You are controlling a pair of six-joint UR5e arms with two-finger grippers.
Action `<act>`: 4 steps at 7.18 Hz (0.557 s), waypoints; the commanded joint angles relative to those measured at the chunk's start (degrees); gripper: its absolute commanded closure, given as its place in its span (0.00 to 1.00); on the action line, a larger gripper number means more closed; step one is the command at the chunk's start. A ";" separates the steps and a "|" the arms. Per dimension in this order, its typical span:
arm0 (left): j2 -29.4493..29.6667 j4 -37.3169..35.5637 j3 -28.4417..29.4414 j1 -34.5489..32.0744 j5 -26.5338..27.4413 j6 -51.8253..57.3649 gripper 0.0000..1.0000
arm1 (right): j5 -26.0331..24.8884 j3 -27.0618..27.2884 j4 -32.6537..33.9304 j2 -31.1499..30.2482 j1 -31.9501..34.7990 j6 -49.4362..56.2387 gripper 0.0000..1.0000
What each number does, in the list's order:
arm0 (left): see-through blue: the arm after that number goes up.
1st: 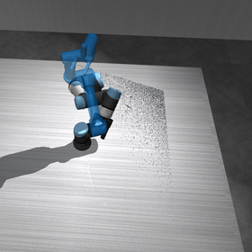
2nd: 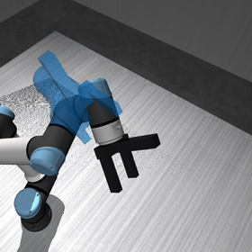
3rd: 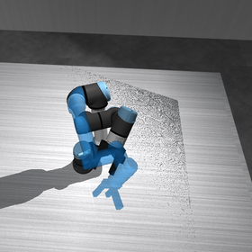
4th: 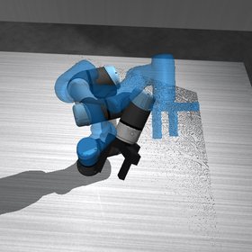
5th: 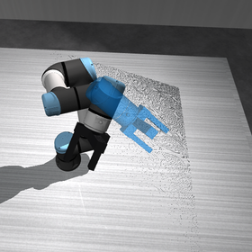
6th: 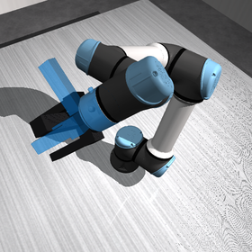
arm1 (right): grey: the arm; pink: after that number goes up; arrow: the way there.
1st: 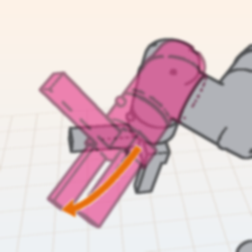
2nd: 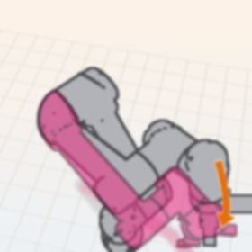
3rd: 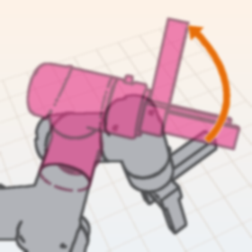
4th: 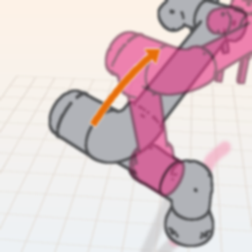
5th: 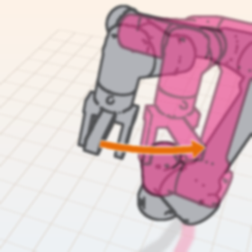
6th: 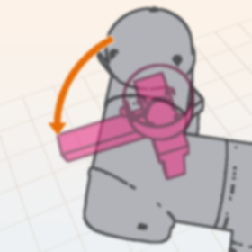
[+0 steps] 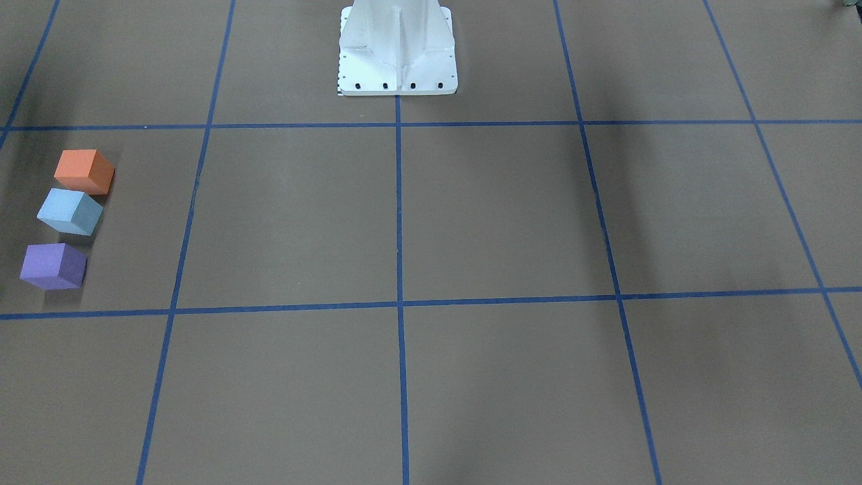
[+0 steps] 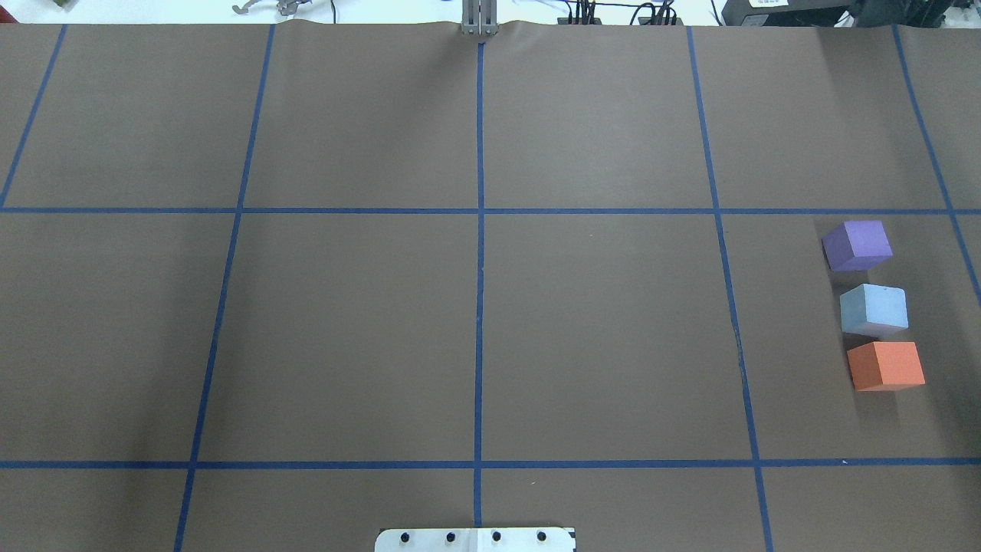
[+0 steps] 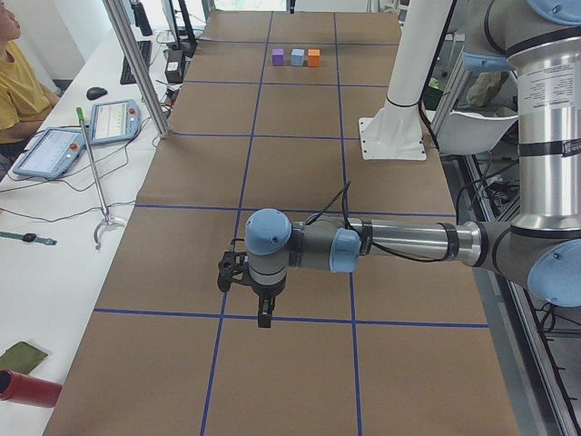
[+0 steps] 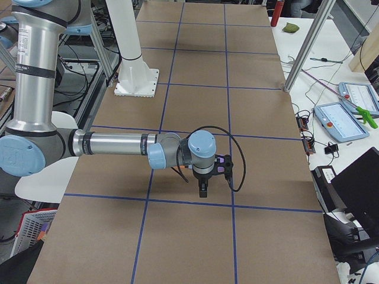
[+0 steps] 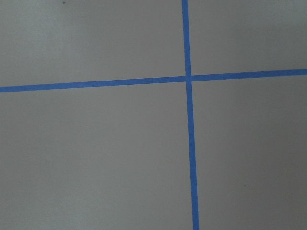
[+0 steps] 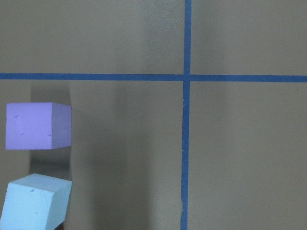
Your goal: Place blue block between orange and purple blocks
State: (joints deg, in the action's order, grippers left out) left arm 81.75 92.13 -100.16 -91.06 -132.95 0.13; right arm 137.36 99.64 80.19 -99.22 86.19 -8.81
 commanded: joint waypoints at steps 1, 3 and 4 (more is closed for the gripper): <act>-0.10 0.15 0.23 0.00 0.50 0.31 0.00 | 2.40 -1.19 -0.03 -0.61 0.03 -0.24 0.00; -0.28 0.15 -0.13 0.18 0.50 0.49 0.00 | 0.12 -2.61 -0.21 -0.27 -0.14 -0.42 0.00; -0.19 1.80 -0.65 0.18 0.15 -0.21 0.00 | 0.11 -2.69 -0.12 -0.27 -0.49 -0.33 0.00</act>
State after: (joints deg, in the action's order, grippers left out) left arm 81.54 92.71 -100.36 -90.92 -132.56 0.41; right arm 138.12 97.23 80.02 -99.55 85.99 -9.15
